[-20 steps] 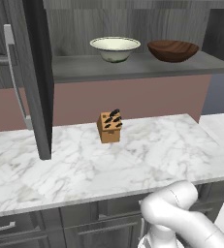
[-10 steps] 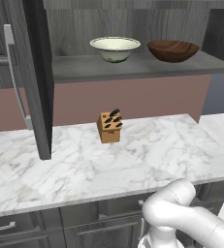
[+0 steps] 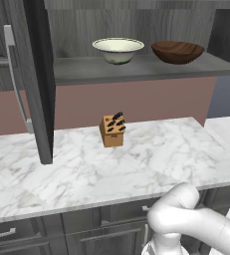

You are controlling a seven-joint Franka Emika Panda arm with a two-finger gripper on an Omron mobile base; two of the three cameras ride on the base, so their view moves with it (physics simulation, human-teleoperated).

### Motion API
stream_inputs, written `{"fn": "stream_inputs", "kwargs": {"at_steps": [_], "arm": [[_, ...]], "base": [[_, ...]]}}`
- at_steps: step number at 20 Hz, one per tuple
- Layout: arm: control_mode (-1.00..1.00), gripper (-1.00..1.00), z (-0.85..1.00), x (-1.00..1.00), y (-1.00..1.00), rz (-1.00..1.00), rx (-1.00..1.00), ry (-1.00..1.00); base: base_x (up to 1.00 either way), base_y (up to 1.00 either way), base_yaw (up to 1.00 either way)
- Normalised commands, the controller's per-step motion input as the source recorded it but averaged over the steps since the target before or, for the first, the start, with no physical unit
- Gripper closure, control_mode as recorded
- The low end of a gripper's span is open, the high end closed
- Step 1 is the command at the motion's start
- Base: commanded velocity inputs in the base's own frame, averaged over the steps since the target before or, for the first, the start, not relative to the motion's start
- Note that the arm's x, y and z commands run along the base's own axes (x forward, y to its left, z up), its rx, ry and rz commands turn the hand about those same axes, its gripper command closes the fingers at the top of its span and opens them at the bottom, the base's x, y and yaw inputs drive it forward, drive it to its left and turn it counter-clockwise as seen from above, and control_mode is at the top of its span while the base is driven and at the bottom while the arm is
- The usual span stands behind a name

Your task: Open the cabinet. Pick the bowls from the counter and place them in the cabinet. Then close the cabinet.

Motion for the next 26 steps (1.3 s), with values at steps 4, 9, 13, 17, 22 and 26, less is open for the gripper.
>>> {"fn": "stream_inputs", "kwargs": {"at_steps": [4,9,13,17,22,26], "arm": [[-1.0,-1.0,-0.06,0.63,0.0,0.02,0.05,0.15],[-1.0,-1.0,0.0,0.47,-0.19,0.01,0.06,0.13],[-1.0,-1.0,0.0,0.36,-0.3,0.01,0.06,0.15],[-1.0,-1.0,0.0,0.43,-0.14,0.03,0.05,0.22],[-1.0,-1.0,0.0,0.23,0.02,0.07,0.03,0.2],[-1.0,-1.0,0.0,0.05,0.26,0.1,0.01,0.08]], "base": [[0.0,0.0,0.0],[0.0,0.0,0.0],[0.0,0.0,0.0],[0.0,0.0,0.0],[0.0,0.0,0.0],[0.0,0.0,0.0]]}}
